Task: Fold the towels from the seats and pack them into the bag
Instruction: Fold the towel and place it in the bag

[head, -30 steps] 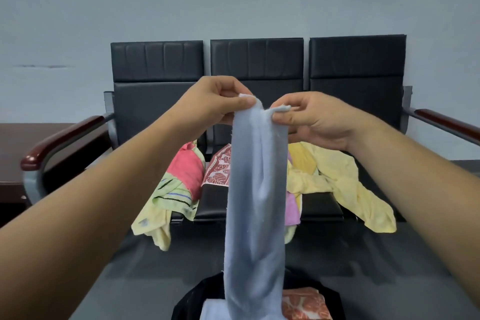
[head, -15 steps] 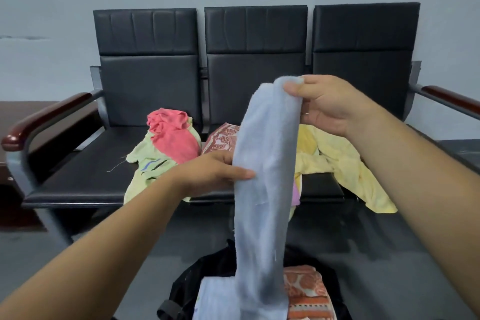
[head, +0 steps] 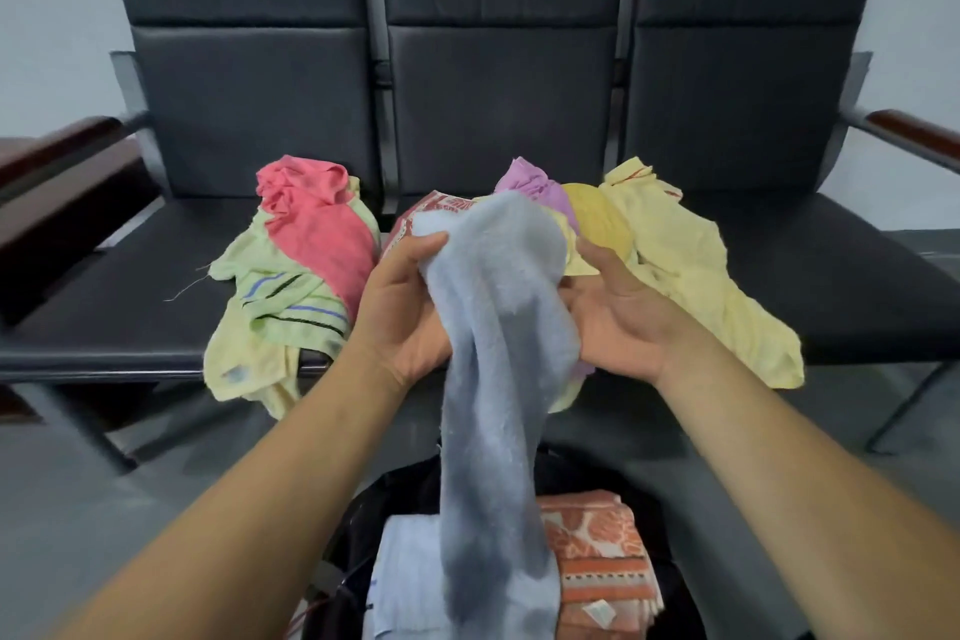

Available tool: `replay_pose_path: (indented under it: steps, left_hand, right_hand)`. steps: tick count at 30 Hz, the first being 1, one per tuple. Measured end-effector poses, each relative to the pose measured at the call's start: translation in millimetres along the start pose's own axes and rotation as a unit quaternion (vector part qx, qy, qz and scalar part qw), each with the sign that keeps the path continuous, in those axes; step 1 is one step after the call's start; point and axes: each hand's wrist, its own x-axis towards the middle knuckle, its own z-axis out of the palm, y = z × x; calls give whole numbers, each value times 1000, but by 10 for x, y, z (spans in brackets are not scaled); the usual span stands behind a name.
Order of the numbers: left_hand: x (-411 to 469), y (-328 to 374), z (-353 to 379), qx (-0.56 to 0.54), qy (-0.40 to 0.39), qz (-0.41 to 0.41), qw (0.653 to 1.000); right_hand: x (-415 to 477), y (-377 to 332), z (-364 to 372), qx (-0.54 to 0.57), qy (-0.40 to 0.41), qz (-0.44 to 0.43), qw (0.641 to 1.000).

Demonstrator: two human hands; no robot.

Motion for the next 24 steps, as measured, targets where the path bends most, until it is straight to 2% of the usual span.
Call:
replay_pose_path:
  steps: [2,5,8,10,11,13,14,15,17,19,22,24]
  left_hand:
    - [20,-23,-59,-10,14,7,1000]
    - [70,14,-36,26,35,3,999]
    - [125,112,-53,90,85,-7,992]
    - [106,120,-170,187,110,-29,976]
    - [90,88,-253,266,109,-55,956]
    - [37,-29,-398,434,88,-126,888]
    - [19,-90,-452,493,76,-157,852]
    - [13,-145,-482,517,72,-173,835]
    - [18,-200,-518,514,79,-166,838]
    - [24,-196,-531,491,93,-144,854]
    - [18,-211,-481,346,133,-118,921]
    - [5,-225,-374,237,159,-104,953]
  right_hand:
    - [64,74,-58,-47,-21,16,999]
    - [151,73,-115,-128,-9,28,991]
    - [180,36,-109,-114,16,-15,993]
    - [171,-1,-87,-80,34,-57,995]
    - [168,-14,-76,-72,45,-72,994]
    - [155,-42,-61,-65,78,-88,991]
    - [146,-59,-69,-55,92,-93,990]
    - [136,-78,-87,-43,104,-100,989]
    - [86,-110,-96,-29,117,-103,987]
    - [46,-137,-137,-14,126,-104,986]
    - [-16,-142,-149,59,118,-126,983]
    - [-38,-75,-127,112,62,-130,983]
